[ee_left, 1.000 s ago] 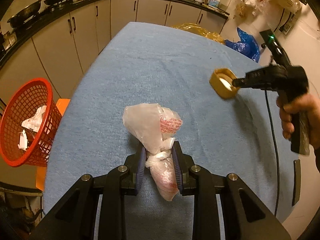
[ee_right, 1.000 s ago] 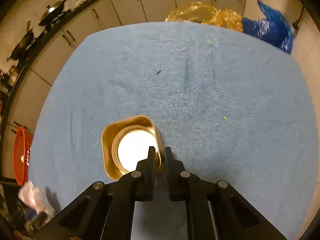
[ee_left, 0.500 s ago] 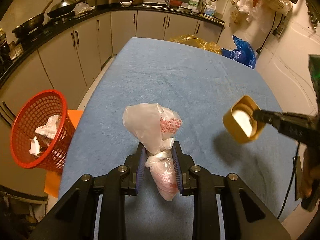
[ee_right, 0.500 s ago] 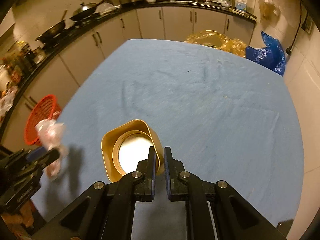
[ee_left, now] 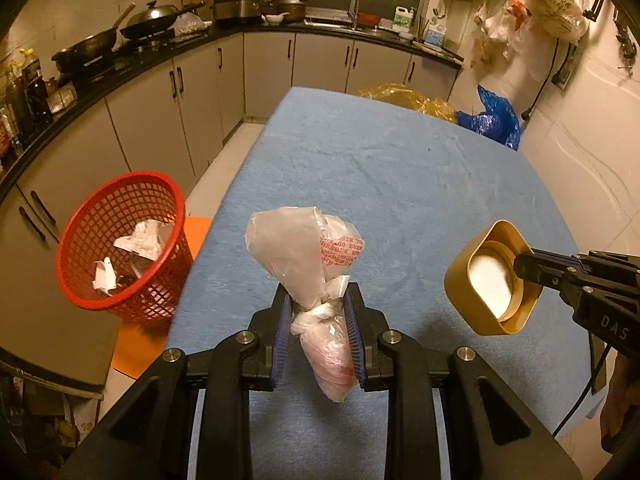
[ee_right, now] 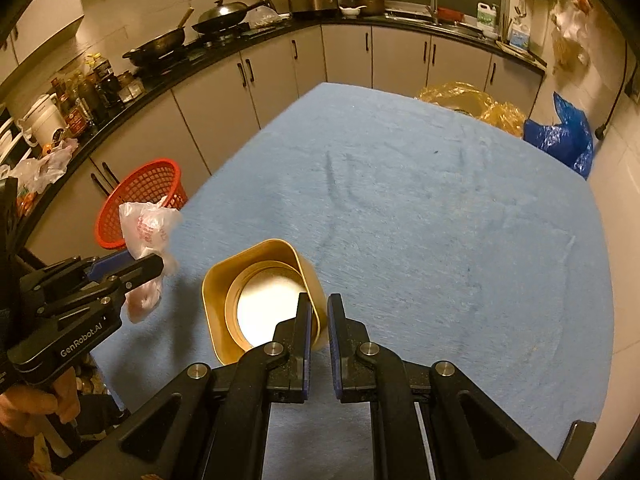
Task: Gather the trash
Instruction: 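Carry the plastic bag and gold cup over the red wastebasket with both tools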
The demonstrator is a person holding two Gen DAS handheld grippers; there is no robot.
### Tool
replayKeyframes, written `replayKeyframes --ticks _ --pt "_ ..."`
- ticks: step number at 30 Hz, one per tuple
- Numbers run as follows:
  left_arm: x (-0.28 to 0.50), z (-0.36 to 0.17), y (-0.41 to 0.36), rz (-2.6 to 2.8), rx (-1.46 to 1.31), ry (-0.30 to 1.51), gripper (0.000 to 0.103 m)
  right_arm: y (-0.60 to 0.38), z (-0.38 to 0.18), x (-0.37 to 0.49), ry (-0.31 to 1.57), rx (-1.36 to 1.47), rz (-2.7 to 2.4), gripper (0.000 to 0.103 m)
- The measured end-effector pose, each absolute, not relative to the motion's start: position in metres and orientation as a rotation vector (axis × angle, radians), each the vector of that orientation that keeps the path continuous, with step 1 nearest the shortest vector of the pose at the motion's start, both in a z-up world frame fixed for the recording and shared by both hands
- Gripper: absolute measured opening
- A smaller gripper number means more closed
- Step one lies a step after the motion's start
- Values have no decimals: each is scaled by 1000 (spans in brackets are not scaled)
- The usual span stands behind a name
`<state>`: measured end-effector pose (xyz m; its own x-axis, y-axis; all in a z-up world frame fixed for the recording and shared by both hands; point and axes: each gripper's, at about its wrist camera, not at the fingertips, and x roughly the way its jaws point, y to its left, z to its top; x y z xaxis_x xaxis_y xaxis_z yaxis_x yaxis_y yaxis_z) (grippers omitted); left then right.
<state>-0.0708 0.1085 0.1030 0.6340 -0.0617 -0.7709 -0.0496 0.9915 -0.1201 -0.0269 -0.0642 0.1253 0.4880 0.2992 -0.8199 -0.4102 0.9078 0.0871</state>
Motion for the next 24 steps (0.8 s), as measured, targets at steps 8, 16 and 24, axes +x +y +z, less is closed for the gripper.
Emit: replayKeyframes --ticks 8,16,24 --pt "-83 116 122 14 -138 847 25 -53 138 -37 933 -160 431 8" --pt "-94 127 135 42 -145 826 25 -40 152 -44 895 -181 449 8" --pt "-104 136 136 53 -129 805 25 -36 158 -49 873 -185 459 8"
